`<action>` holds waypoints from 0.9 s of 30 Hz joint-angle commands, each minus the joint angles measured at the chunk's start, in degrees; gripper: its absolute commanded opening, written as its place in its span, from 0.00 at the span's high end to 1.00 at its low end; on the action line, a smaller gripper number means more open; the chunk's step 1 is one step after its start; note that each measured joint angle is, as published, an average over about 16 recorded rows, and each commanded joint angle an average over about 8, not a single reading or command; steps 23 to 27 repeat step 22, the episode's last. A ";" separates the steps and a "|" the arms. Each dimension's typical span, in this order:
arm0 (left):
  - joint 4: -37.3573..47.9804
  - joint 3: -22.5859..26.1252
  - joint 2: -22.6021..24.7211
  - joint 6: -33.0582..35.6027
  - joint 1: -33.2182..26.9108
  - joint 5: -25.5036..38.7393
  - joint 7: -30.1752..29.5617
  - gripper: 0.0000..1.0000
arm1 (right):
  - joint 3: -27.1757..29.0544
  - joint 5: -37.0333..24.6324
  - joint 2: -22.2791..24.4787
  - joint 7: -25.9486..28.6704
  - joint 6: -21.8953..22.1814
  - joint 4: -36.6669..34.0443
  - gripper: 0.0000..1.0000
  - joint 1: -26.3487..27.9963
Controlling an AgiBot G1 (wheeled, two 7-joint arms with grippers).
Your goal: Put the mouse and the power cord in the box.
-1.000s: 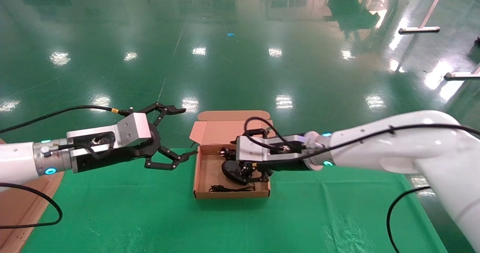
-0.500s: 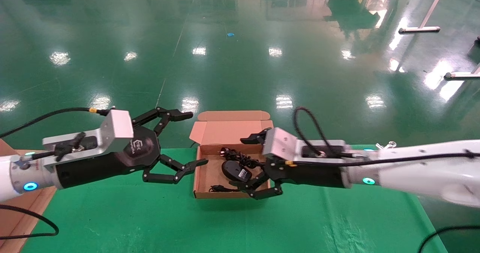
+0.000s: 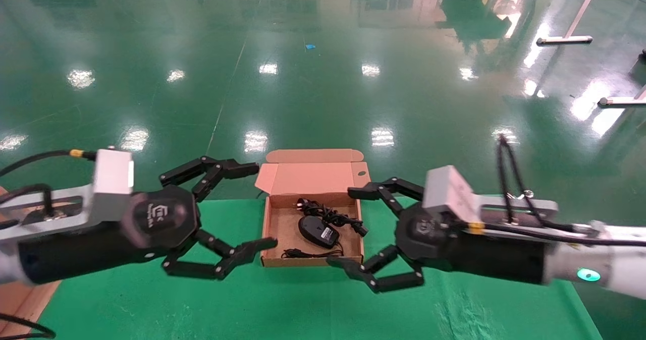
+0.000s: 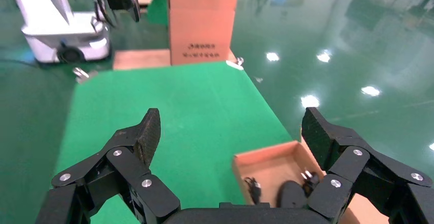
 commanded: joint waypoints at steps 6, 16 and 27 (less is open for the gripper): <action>-7.41 -4.90 -2.70 1.80 3.92 0.06 -7.57 0.00 | 4.21 5.38 5.14 4.17 -3.81 5.60 0.00 -4.17; -17.96 -11.87 -6.54 4.36 9.48 0.15 -18.33 0.00 | 10.20 13.04 12.44 10.09 -9.23 13.56 0.00 -10.09; -22.13 -14.62 -8.04 5.37 11.68 0.18 -22.62 0.00 | 12.45 15.94 15.19 12.27 -11.25 16.57 0.00 -12.32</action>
